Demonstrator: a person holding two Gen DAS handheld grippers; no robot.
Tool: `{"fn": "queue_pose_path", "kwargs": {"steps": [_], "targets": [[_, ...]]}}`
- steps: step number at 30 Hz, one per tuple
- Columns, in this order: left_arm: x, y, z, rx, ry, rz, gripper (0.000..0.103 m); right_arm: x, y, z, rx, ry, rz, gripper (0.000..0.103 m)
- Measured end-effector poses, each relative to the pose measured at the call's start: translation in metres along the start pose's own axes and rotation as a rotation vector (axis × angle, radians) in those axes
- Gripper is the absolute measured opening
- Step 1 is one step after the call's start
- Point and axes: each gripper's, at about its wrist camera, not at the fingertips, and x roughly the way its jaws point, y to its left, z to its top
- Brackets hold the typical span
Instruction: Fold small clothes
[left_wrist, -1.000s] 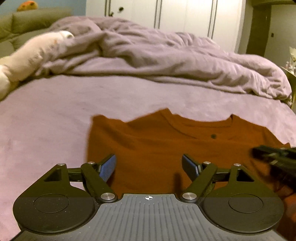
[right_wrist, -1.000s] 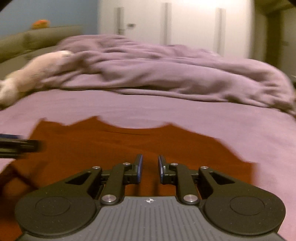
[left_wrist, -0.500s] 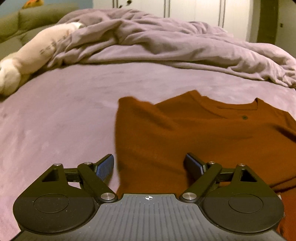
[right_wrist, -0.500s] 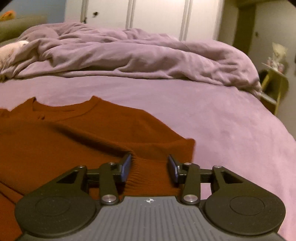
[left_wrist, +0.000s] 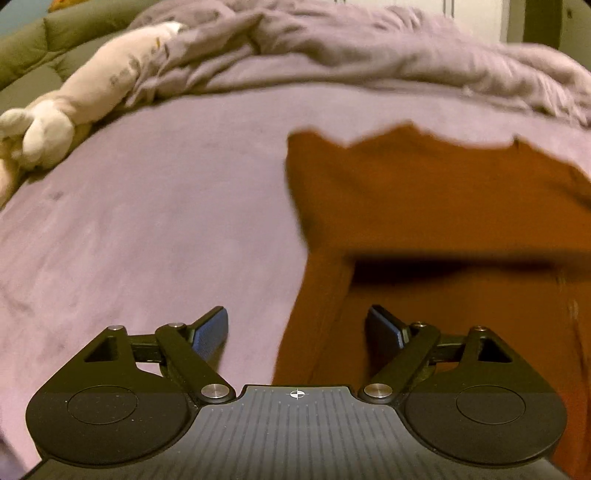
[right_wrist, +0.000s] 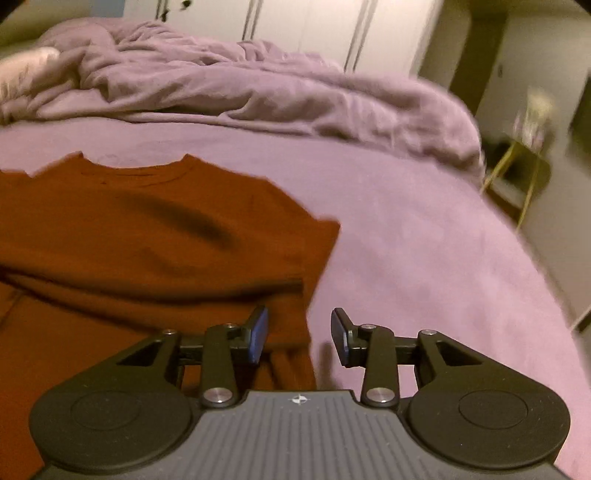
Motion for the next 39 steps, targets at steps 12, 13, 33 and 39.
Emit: {"fn": "queue_pose_path", "kwargs": {"steps": [12, 13, 33, 39], "targets": [[-0.093, 0.046, -0.121, -0.011, 0.163, -0.265, 0.088, -0.130, -0.069, -0.131, 0.190, 0.231, 0.272, 0.044], [-0.094, 0.046, -0.127, -0.023, 0.172, -0.271, 0.087, -0.132, -0.070, -0.138, 0.215, 0.242, 0.307, 0.044], [-0.087, 0.083, -0.126, -0.175, 0.276, -0.450, 0.007, -0.121, -0.058, -0.160, 0.352, 0.318, 0.459, 0.006], [-0.119, 0.089, -0.084, -0.267, 0.157, -0.637, 0.007, -0.122, -0.074, -0.147, 0.464, 0.281, 0.579, 0.005]]}}
